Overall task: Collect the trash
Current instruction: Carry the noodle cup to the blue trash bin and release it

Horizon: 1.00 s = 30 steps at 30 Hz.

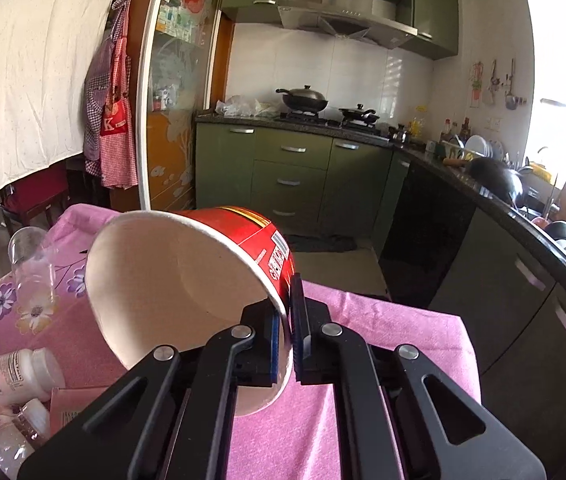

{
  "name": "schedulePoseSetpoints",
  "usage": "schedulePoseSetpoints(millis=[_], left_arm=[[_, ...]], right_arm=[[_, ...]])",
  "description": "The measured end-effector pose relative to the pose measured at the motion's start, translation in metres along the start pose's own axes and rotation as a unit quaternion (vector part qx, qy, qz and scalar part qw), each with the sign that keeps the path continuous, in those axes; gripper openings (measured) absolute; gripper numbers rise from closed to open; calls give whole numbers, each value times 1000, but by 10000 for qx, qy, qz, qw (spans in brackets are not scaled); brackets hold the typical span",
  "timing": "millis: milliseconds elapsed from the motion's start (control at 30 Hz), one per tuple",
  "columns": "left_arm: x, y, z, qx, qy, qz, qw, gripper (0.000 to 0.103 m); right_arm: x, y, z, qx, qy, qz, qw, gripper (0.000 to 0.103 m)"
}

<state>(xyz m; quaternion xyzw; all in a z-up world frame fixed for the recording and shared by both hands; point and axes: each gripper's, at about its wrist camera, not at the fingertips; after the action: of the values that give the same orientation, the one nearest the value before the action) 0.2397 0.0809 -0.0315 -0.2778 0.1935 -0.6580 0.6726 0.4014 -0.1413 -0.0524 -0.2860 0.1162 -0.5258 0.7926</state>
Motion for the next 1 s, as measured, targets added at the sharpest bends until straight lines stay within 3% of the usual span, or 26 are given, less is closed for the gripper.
schedulePoseSetpoints(millis=[167, 333, 533, 667, 800, 1000], left_arm=[[2, -2, -1, 15, 39, -9, 10000, 97], [-1, -8, 0, 98, 1, -75, 9999, 97], [-1, -22, 1, 290, -40, -269, 9992, 97], [4, -33, 1, 441, 25, -454, 9980, 97], [9, -41, 0, 533, 97, -638, 9965, 97], [23, -53, -3, 691, 308, -827, 9937, 97]], right_arm=[[7, 1, 17, 40, 209, -333, 9992, 4], [33, -23, 19, -164, 607, -174, 9979, 4], [72, -94, -5, -429, 1009, -154, 9939, 4], [107, -161, -41, -603, 1596, -194, 9851, 4], [154, -227, -95, -876, 2348, -572, 9664, 5], [238, -279, -200, -1586, 3565, -1212, 9127, 6]])
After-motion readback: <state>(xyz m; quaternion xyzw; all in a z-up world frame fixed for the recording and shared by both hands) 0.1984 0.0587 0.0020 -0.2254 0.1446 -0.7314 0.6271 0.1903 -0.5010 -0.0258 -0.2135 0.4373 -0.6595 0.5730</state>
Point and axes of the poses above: each gripper's, at about its wrist camera, not at the fingertips, and y roughly the way its jaws point, x to its right, z to its top, and after that the axes turned 10 degrees about -x, right-handed
